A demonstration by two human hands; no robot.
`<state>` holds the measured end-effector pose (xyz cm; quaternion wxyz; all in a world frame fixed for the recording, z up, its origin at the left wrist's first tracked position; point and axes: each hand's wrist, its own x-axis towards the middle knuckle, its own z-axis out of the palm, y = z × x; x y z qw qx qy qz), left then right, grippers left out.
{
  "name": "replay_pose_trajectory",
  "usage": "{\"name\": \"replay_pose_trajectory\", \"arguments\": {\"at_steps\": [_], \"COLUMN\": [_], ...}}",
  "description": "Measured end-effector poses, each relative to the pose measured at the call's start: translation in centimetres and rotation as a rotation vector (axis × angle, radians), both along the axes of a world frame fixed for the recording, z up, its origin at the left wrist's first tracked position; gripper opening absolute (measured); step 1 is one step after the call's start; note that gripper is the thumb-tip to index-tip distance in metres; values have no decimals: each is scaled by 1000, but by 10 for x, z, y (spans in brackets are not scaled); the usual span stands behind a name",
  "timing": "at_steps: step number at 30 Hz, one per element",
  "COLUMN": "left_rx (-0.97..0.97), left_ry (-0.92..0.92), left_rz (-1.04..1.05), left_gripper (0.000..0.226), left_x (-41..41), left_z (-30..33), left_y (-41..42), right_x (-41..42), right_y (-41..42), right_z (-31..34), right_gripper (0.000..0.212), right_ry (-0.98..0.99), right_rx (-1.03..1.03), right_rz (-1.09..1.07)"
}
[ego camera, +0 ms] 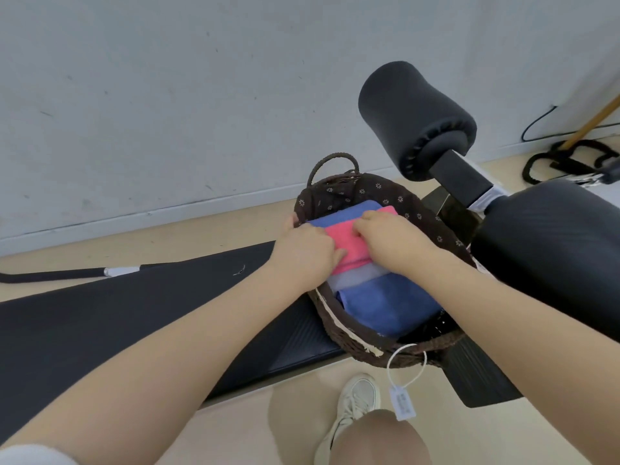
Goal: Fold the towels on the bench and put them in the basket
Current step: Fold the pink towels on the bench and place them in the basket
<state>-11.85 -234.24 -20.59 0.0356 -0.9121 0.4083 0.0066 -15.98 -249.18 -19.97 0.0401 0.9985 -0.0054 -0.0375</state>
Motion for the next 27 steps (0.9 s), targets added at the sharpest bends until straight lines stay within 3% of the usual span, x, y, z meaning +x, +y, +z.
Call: {"name": "replay_pose_trajectory", "arguments": {"at_steps": [3,7,10,12,14,17,20,23,27], "left_rx": [65,101,151,160,41,-261,-355,-322,-381], "left_ry": [112,140,172,210,239,184,173,241,299], "left_rz": [-47,-90,-92,-92,-102,-80,-4,120,265], "left_gripper": [46,44,43,44,46,43,40,33,42], "left_x": [0,0,3,3,2,-4,-12,-16,-9], "left_z": [0,-3,1,5,8,13,13,4,-7], "left_y": [17,19,16,18,28,62,104,143,201], "right_x": [-2,-17,-23,-18,-12,-10,-18,-21,-8], "right_y": [-7,-17,-10,-1,9,30,72,120,171], "right_z": [-2,-3,7,15,24,41,51,42,22], "right_gripper": [45,73,74,66,52,41,34,32,31], "right_ry": [195,411,479,448,347,84,-86,-99,-8], "right_rx": [107,73,153,162,147,172,291,384,381], "right_rz": [-19,6,-48,-121,-169,-130,-5,80,126]}}
